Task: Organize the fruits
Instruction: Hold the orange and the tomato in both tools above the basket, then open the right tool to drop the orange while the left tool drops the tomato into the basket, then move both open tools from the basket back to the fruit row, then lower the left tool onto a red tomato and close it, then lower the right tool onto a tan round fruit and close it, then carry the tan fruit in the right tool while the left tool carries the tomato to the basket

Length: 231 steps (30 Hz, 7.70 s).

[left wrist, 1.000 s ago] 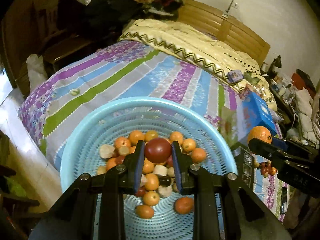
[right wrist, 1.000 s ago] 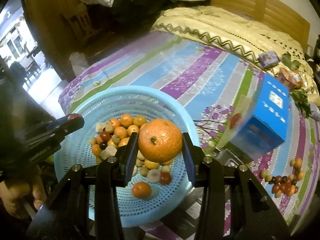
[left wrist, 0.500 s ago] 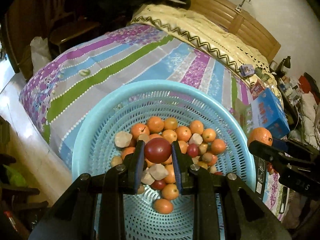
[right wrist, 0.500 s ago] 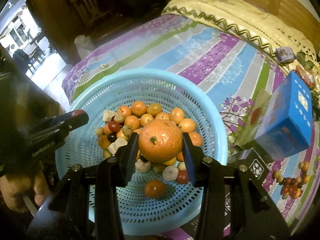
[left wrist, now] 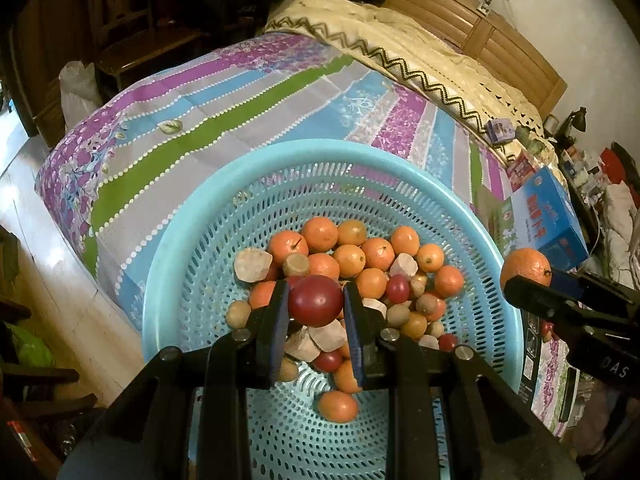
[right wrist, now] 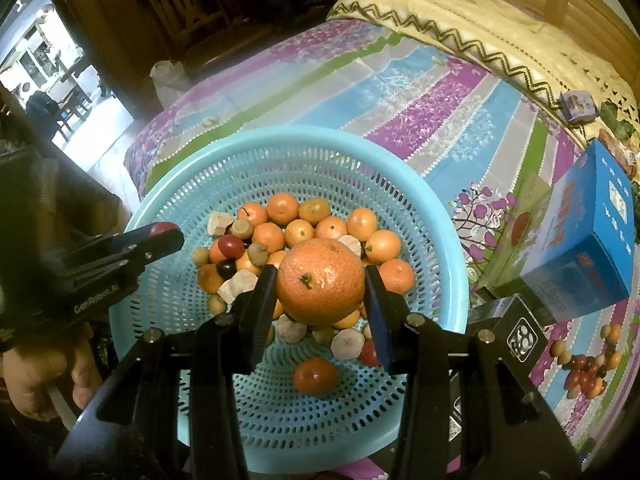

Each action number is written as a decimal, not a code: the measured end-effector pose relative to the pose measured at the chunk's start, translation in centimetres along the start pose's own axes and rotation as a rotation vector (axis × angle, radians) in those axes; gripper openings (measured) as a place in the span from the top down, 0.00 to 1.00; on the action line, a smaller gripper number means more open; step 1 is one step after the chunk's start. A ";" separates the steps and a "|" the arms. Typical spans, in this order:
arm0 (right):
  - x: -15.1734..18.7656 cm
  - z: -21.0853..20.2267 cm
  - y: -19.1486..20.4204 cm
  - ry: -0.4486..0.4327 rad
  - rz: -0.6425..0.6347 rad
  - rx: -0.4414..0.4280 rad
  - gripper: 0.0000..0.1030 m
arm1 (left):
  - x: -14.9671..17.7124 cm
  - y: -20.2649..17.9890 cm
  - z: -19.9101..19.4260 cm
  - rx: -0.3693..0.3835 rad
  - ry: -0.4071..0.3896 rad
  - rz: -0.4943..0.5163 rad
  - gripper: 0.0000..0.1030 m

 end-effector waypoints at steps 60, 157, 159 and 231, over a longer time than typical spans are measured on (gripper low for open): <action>0.0 0.0 -0.6 -0.041 0.023 -0.027 0.31 | 0.1 -0.3 1.1 -0.046 0.016 0.010 0.38; 38.0 -7.1 -32.3 -0.164 0.631 0.238 0.30 | 23.4 -45.8 21.1 0.374 0.321 0.378 0.55; 38.1 -6.8 -32.4 -0.162 0.633 0.233 0.30 | 23.1 -46.0 21.6 0.374 0.318 0.360 0.55; 32.5 -9.6 -30.9 -0.177 0.649 0.404 0.77 | 20.2 -38.4 10.4 0.245 0.074 0.511 0.72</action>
Point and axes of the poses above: each gripper's, at about its wrist camera, not at the fingertips, and z roughly the way its jaws point, y to its left, x to its underside, the point moved 4 cm from there along z, roughly the way its jaws point, and after that the axes turned 7 degrees about -z, right-handed, at the moved point
